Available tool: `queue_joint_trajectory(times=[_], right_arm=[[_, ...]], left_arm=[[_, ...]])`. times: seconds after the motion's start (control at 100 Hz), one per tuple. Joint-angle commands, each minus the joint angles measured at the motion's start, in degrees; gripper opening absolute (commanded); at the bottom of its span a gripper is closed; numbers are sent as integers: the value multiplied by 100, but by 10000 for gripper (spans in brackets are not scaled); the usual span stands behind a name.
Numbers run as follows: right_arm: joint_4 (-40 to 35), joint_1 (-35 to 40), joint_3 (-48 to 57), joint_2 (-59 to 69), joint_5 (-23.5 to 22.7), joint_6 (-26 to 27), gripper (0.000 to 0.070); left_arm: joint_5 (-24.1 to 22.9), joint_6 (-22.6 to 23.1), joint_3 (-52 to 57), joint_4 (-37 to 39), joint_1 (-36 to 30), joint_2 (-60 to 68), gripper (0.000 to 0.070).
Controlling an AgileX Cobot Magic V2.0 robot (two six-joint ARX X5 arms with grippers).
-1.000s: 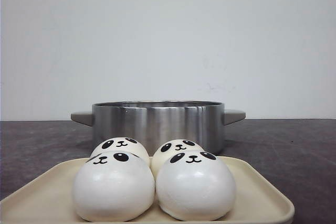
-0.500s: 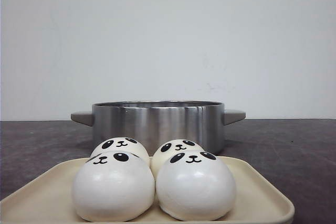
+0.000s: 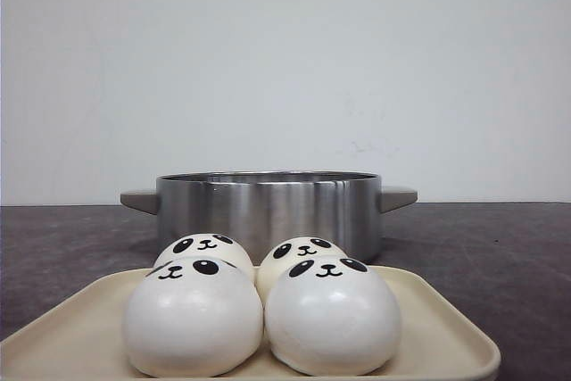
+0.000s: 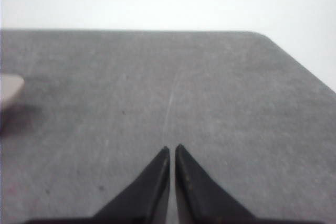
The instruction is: Steam buns
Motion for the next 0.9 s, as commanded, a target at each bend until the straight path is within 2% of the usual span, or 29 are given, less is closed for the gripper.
queue_joint_trajectory(times=[0.0, 0.05, 0.12, 0.2, 0.27, 0.35, 0.44, 0.57, 0.68, 0.8, 0.84, 0.87, 0.89], right_arm=[[168, -2, -15, 2, -155, 514, 12], [216, -2, -11, 2, -345, 734, 12], [380, -2, -11, 2, -579, 960, 12], [695, -2, 17, 2, -946, 1471, 9], [754, -2, 177, 4, -1233, 1869, 6], [400, -2, 627, 9, -1475, 2076, 6], [-179, -2, 1311, 140, -1499, 2037, 6], [-802, -2, 2500, 673, -1694, 1517, 6], [-1091, -2, 3493, 1298, -2142, 1150, 5], [-1405, -2, 4332, 1921, -2479, 1027, 7], [-1451, -2, 4524, 2083, -2693, 1027, 25], [-1478, -2, 4675, 2218, -2894, 1027, 86], [-1482, -2, 4787, 2330, -3049, 1038, 178]], left_arm=[[66, -136, -103, -24, 0, -4, 0], [120, -439, -103, -31, 0, -4, 0], [138, -1095, -61, -52, 0, -4, 0], [142, -1749, 103, -42, 0, -4, 0], [317, -2061, 330, -44, 0, -4, 0], [743, -2087, 684, -81, 0, 33, 3], [1049, -2061, 1241, -315, 0, 216, 4], [1333, -2083, 2212, -717, 0, 796, 4], [1720, -1987, 3016, -925, -4, 1399, 4], [2057, -1797, 3694, -970, -7, 2000, 6], [2164, -1786, 3847, -966, -7, 2155, 69], [2218, -1784, 3932, -957, -7, 2258, 173], [2256, -1784, 3976, -944, -7, 2317, 263]])
